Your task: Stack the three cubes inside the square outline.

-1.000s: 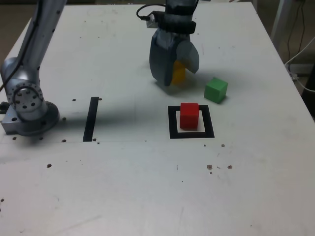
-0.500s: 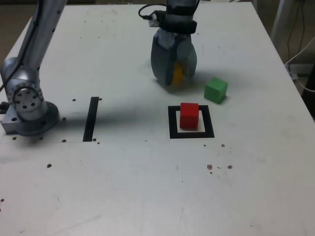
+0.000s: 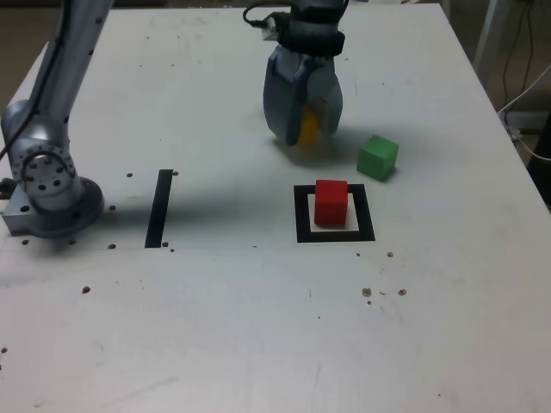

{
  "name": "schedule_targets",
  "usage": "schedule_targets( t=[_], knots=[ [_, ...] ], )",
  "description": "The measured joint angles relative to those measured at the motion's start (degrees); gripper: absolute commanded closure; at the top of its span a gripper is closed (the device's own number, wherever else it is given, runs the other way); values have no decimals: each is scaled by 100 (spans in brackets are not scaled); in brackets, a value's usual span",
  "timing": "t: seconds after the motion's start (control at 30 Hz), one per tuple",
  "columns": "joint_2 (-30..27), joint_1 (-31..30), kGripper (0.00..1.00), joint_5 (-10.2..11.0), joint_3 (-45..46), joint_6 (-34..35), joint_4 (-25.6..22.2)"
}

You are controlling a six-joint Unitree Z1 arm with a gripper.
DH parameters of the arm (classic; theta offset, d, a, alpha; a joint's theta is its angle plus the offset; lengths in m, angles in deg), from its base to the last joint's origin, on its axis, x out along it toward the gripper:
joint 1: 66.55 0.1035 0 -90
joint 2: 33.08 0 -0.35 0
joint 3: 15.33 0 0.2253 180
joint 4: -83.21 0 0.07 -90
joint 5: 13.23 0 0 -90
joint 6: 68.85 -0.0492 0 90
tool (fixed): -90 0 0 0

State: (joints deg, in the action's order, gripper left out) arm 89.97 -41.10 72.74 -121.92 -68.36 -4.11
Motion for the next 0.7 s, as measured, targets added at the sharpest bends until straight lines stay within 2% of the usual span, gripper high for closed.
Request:
schedule_targets(
  t=[0.33, 0.47, 0.7],
  knots=[
    [-552, -669, 78, 59, -19, -220, -494],
    [-756, -1088, 78, -3, -137, -286, -680],
    [-799, -1810, 78, -186, -508, -295, -1030]
  ],
)
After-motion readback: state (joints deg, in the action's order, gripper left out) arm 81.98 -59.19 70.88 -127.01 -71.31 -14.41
